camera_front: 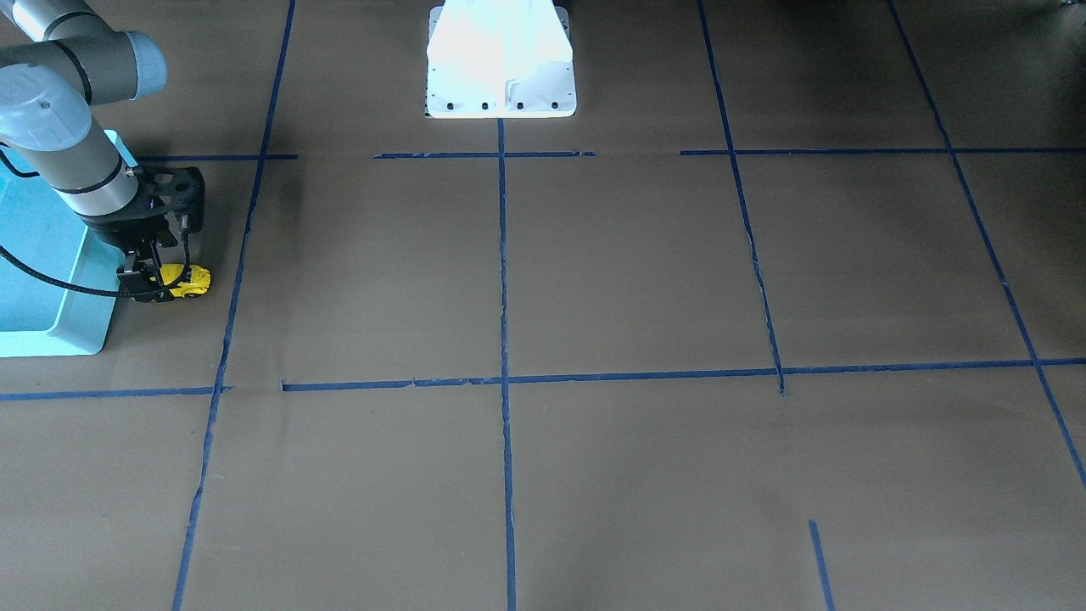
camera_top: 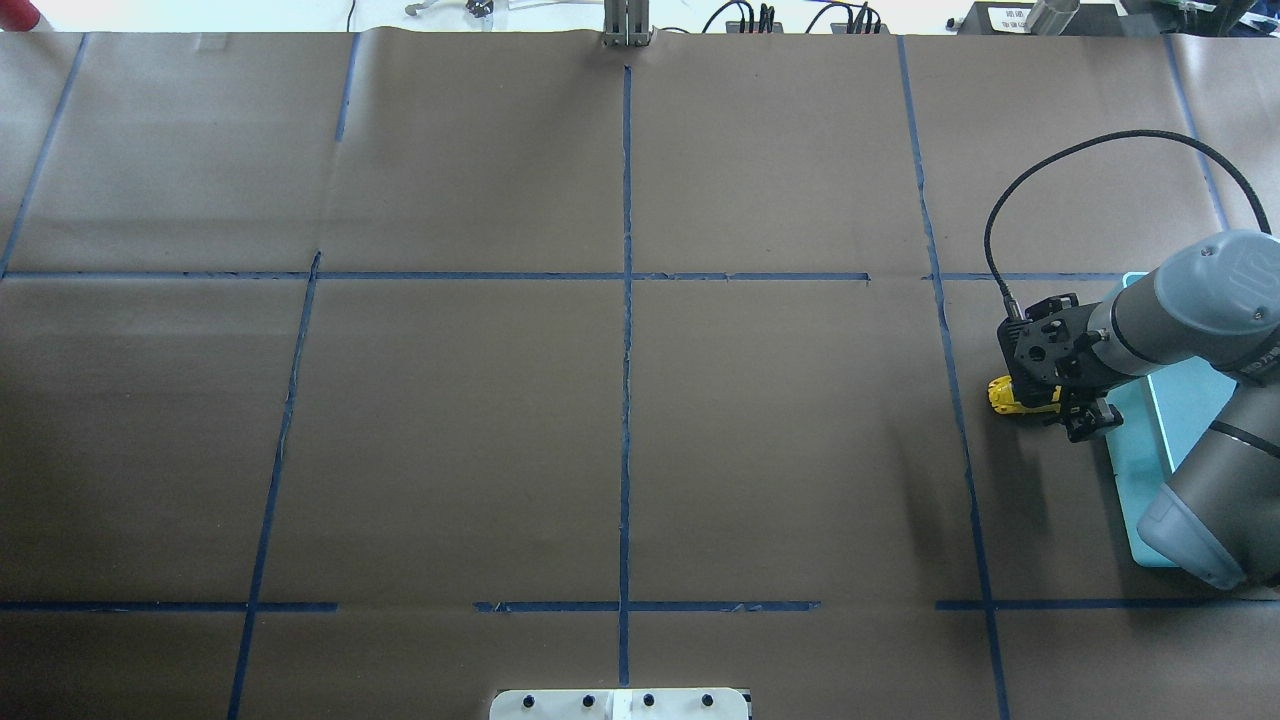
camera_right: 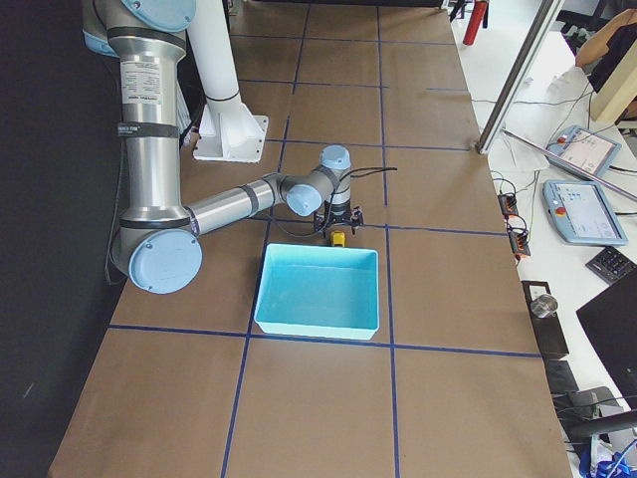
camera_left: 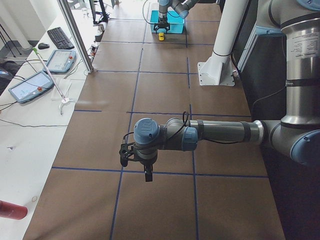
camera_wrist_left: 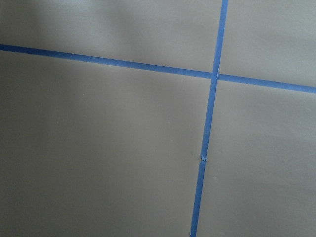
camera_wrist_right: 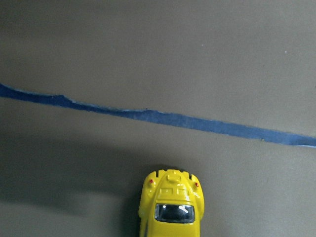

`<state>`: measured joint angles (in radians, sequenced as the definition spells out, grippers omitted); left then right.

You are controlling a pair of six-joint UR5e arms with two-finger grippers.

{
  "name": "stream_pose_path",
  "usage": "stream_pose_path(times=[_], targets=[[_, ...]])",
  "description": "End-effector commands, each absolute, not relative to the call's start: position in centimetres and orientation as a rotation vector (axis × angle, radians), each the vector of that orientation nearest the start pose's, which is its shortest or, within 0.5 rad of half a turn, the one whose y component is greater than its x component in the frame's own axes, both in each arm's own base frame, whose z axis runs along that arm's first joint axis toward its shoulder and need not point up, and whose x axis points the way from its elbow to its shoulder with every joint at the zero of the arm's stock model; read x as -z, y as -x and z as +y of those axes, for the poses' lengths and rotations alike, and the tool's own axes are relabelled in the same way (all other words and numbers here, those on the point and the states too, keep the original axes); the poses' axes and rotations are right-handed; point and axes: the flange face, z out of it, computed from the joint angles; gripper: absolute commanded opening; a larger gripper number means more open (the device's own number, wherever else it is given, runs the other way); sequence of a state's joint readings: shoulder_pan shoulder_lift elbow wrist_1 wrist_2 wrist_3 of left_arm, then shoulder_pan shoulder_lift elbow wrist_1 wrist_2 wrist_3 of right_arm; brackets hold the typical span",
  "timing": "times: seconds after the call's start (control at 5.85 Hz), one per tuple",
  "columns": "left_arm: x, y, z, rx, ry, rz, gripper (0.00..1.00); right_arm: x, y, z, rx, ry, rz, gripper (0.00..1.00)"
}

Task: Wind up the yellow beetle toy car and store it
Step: 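Close the right gripper around the yellow car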

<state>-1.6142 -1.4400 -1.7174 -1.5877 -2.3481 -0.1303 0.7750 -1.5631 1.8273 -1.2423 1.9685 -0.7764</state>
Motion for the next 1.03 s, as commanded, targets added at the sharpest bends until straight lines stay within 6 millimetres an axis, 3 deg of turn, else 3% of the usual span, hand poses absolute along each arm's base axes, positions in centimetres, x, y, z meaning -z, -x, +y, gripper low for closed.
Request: stream_pose_path(times=[0.0, 0.68, 0.85], targets=[[-64.6, 8.2, -43.6, 0.152, 0.003, 0.778, 1.0, -50.9, 30.2, -42.9, 1.616, -0.645, -0.438, 1.0], [-64.5, 8.2, -43.8, 0.151, 0.003, 0.778, 1.0, -52.6, 30.7, -43.0, 1.615, -0.611, -0.427, 1.0], [-64.5, 8.2, -43.8, 0.151, 0.003, 0.778, 1.0, -52.9, 30.8, -43.0, 1.615, -0.603, -0.429, 0.9]])
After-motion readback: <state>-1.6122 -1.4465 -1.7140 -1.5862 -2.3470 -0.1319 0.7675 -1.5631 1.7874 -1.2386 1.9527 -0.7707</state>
